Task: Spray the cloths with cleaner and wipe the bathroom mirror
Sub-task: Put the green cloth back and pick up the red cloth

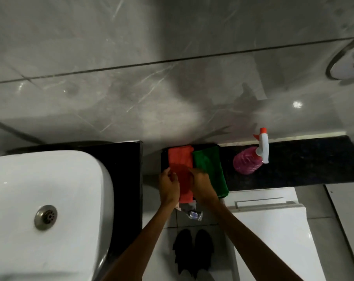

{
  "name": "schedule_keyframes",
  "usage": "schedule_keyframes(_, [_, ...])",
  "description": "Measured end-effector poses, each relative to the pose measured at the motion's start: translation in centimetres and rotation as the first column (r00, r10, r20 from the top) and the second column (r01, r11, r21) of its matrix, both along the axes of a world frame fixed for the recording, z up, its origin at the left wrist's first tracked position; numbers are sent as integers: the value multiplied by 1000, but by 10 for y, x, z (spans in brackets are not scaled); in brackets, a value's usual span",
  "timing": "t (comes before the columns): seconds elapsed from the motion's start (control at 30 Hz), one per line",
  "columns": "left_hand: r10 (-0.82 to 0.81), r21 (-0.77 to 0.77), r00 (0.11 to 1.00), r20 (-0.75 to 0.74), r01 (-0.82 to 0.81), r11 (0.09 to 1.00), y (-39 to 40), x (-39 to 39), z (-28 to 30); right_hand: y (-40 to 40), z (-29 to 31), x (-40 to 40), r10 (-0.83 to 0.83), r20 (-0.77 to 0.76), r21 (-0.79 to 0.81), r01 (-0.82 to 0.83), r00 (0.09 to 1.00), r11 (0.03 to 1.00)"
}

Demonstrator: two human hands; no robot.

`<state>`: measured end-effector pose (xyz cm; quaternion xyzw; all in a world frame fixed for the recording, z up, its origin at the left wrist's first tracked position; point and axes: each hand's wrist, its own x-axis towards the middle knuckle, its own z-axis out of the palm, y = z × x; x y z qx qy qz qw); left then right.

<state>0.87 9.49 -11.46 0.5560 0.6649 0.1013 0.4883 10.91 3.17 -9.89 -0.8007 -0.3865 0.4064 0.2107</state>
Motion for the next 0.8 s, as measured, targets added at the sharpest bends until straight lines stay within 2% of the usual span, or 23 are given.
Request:
schedule_keyframes(0.1, [-127, -69, 992, -18, 126, 990, 3, 14, 4, 9, -11, -2, -45, 128, -118, 60, 991, 991])
schedule_keyframes(0.17, [-123, -38, 992, 10, 124, 992, 1, 25, 18, 2, -5, 2, -36, 269, -157, 81, 962, 984])
schedule_keyframes(0.23, [-100, -45, 995, 20, 100, 994, -1, 42, 22, 2, -3, 10, -80, 302, -132, 124, 950, 983])
schedule_keyframes(0.27, [-79, -61, 997, 19, 80, 995, -2, 49, 24, 3, -2, 14, -129, 286, -99, 164, 950, 982])
schedule_keyframes(0.4, [67, -138, 993, 94, -53, 989, 5, 47, 16, 15, -1, 21, -368, 38, 4, 368, 929, 930])
schedule_keyframes(0.53, [24, -179, 982, 189, 10, 984, 17, 38, 16, 24, -2, 27, -431, -79, 23, 434, 899, 901])
schedule_keyframes(0.67, [43, -238, 952, 304, 32, 971, 16, 26, 29, 13, 6, 33, -416, -197, 57, 434, 888, 899])
schedule_keyframes(0.8, [41, -180, 872, 487, 55, 982, 15, -16, 111, 0, 83, 23, -280, -332, 242, 368, 901, 898])
